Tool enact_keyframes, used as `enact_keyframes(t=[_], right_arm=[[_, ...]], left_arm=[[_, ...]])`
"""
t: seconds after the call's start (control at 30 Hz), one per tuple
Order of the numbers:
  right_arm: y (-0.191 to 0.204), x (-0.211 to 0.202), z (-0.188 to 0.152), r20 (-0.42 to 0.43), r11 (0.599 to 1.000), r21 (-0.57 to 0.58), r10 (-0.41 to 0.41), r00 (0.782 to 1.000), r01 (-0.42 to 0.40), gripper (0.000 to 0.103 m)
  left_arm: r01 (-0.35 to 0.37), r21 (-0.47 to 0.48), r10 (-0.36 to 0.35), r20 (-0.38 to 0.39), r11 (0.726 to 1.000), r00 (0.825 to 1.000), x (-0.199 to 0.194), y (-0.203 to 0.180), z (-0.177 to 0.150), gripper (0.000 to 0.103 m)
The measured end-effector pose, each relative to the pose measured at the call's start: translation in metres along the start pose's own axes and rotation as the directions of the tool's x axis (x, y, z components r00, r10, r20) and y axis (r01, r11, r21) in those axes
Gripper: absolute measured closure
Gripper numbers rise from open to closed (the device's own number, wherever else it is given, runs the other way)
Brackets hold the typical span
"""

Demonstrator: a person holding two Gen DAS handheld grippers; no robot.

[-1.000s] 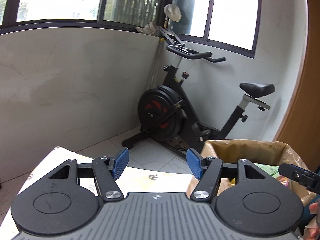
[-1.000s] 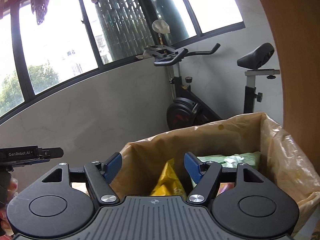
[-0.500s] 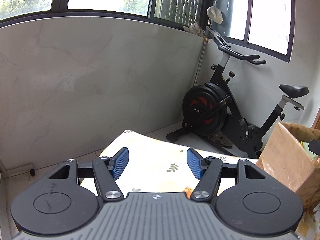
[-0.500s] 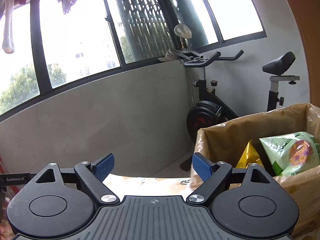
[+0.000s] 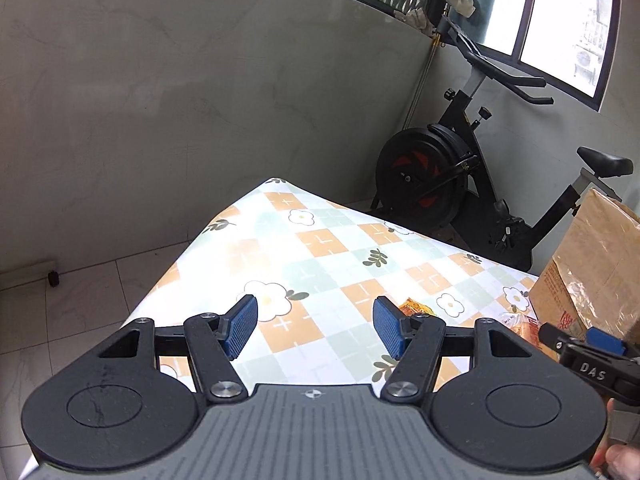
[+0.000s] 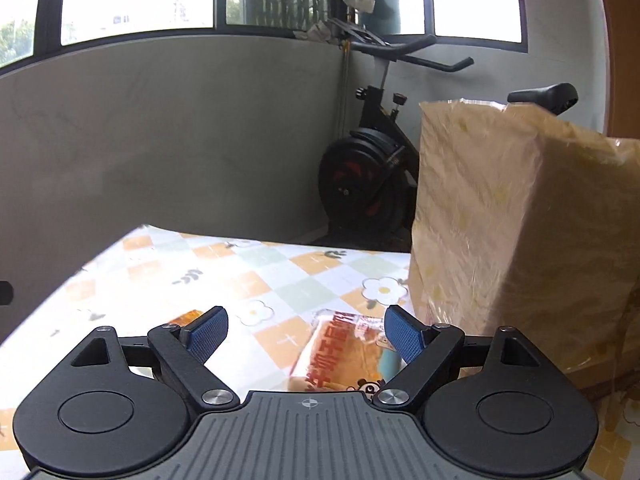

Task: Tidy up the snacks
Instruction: 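Move both tools back to the table, right tool grasping the bread loaf packet, then grasp the small orange packet with the left tool while the right holds the bread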

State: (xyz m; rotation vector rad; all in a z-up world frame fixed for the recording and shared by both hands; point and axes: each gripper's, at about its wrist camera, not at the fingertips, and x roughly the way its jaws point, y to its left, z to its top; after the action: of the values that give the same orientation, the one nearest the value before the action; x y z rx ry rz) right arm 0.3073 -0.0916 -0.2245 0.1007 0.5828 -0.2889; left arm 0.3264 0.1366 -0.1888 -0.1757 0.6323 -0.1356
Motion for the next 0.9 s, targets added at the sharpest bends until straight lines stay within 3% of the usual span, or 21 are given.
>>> enact_keyframes(t=[0.23,0.47,0.57,0.77,0.9], right_arm=[[0.010,0.039,-0.016,-0.095,0.989,0.029,-0.139,0.986,0.143,0.010],[0.000,0.078,-0.019,-0.238,0.977,0.061,-0.184,0.954,0.204,0.008],[-0.011,0.091,-0.022,-0.315,0.977,0.138,-0.113,0.942,0.164,0.007],[-0.016,0.080,-0.025,-0.317,0.991,0.107,-0.044,0.947,0.082,0.018],[-0.018,0.069,-0.028,-0.320,0.997,0.056,0.076,0.944,-0.061,0.024]], left_arm=[[0.009,-0.023,-0.010,-0.025,1.000,1.000,0.010,0.001,-0.014,0.037],[0.007,-0.034,-0.008,-0.040,0.999,0.999,0.017,0.004,-0.020,0.037],[0.005,-0.033,-0.007,-0.052,0.999,0.999,0.020,0.004,-0.021,0.037],[-0.007,-0.013,0.006,-0.072,1.000,0.997,0.025,0.000,-0.026,0.037],[-0.014,0.006,0.014,-0.091,1.000,0.996,0.035,-0.006,-0.027,0.037]])
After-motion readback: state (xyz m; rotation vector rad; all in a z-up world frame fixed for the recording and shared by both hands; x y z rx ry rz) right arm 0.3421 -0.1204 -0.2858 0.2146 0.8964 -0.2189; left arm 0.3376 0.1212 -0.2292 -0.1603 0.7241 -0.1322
